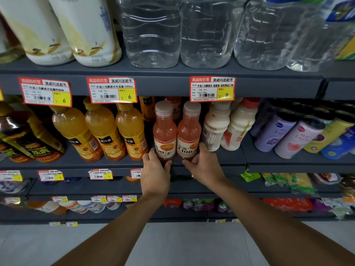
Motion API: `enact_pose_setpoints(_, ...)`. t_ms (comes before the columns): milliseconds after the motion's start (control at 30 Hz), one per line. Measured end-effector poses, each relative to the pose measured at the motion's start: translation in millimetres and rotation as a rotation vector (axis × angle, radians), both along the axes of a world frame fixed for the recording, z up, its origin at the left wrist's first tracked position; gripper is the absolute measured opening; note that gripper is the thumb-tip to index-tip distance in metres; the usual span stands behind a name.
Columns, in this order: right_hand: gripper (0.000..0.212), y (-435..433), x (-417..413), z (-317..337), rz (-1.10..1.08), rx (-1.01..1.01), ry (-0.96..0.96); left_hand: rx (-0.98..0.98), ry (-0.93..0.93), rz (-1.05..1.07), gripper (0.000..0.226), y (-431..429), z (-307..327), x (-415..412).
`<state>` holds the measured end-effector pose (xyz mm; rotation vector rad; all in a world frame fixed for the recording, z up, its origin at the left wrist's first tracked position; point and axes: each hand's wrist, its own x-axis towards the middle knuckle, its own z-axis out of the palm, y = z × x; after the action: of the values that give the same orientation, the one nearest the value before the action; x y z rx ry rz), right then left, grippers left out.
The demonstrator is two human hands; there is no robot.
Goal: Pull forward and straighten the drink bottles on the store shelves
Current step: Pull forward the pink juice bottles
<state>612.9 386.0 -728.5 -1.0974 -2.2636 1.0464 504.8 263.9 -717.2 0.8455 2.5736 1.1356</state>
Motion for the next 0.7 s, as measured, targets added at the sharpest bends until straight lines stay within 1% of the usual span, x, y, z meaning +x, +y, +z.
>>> enact_pose_setpoints(33, 0.044, 2, 1, 0, 0.015, 0.023, -0.019, -0.023, 0.005, 0.003, 0.061, 0, 0, -1)
enact_pose_setpoints(100, 0.042, 6, 2, 2, 0.029, 0.061, -0.057, -0.038, 0.006, 0.004, 0.059, -1, -1, -2)
enact_pose_setpoints(233, 0.047, 12, 2, 5, 0.048, 0.086, -0.137, -0.008, -0.028, -0.033, 0.055, -2, -4, -8)
enact_pose_setpoints(367, 0.05, 13, 1, 6, 0.059, 0.047, -0.136, -0.01, 0.006, -0.049, 0.059, -1, -3, -14)
enact_pose_setpoints(533, 0.068, 12, -1, 10, 0.069, 0.062, -0.184, -0.027, 0.006, -0.026, 0.06, -1, -2, -18)
enact_pose_setpoints(700, 0.07, 10, -3, 12, 0.069, -0.001, -0.211, -0.07, 0.026, -0.002, 0.059, -1, 4, -17)
